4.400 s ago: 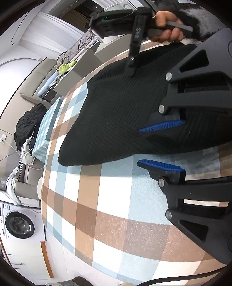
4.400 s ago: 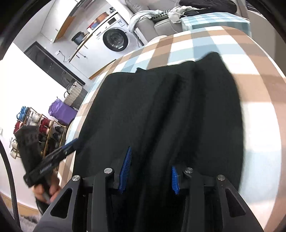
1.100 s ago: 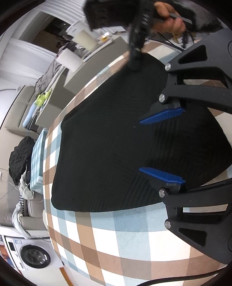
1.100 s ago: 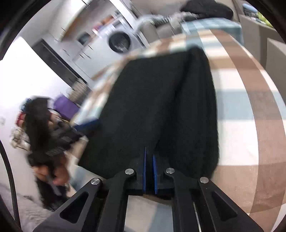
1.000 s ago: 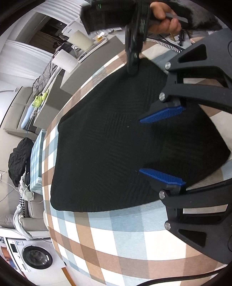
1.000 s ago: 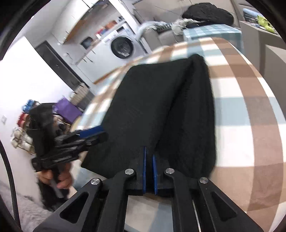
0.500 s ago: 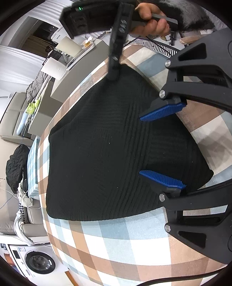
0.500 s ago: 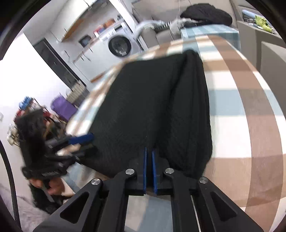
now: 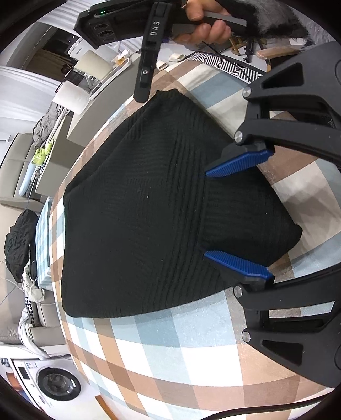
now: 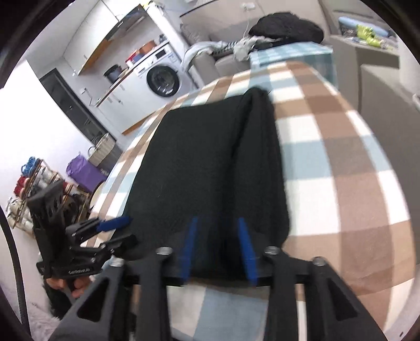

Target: Fold small clothes

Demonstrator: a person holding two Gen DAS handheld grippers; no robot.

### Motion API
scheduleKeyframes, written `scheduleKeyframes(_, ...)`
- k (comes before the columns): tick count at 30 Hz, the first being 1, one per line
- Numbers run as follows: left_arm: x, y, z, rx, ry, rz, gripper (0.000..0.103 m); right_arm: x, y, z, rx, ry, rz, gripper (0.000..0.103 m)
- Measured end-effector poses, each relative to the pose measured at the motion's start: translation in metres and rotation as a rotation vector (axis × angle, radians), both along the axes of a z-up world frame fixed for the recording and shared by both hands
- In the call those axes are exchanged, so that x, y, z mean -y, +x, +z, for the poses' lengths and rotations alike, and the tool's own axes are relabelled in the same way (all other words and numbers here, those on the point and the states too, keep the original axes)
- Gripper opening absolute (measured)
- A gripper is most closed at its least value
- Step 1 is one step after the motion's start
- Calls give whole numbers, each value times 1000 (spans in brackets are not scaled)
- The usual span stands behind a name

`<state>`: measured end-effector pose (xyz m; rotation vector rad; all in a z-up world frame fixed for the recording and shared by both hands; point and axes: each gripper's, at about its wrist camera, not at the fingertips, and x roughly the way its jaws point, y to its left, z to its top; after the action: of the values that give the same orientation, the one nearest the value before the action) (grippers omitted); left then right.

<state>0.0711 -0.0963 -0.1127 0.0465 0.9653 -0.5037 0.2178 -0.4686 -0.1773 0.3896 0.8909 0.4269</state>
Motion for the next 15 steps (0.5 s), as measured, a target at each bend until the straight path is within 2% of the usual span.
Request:
scheduleKeyframes(8, -21, -4, 5, 3, -14, 61, 56, 20, 6, -8, -46, -17, -74, 47)
scheduleKeyframes(10, -26, -5, 5, 5, -9, 77, 59, 22, 2, -10, -57, -27, -88, 49)
scheduleKeyframes(15, -41, -3, -2, -31, -21, 118, 61, 15, 3, -23, -96, -47, -72, 49)
